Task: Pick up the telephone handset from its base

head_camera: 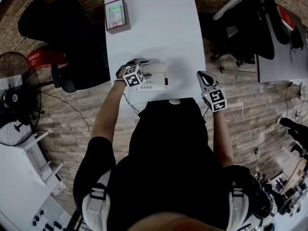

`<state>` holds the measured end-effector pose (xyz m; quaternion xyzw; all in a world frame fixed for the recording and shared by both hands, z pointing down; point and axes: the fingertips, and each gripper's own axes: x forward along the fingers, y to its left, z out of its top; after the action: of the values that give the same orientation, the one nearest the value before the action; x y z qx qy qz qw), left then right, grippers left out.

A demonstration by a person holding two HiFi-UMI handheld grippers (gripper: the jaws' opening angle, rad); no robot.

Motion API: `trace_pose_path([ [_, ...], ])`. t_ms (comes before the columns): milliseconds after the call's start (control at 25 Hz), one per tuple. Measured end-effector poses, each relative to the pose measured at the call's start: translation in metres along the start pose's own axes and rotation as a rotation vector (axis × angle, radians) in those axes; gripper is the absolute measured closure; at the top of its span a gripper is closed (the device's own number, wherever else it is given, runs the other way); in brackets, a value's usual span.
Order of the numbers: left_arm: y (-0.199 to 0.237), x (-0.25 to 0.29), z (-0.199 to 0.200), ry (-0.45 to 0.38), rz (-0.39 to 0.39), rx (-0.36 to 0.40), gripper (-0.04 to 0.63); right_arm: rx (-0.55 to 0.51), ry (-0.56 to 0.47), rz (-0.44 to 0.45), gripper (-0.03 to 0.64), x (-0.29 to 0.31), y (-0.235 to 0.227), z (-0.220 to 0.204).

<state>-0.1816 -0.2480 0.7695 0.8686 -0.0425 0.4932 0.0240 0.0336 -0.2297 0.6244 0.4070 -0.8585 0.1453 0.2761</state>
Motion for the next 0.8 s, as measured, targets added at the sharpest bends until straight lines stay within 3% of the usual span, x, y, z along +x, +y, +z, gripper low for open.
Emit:
trace_pose_path([
  [800, -0.0040, 0.0034, 0.0001, 0.018, -0.037, 0.013, 0.357, 0.006, -0.005, -0.004, 0.617, 0.0020, -0.0024, 0.0010],
])
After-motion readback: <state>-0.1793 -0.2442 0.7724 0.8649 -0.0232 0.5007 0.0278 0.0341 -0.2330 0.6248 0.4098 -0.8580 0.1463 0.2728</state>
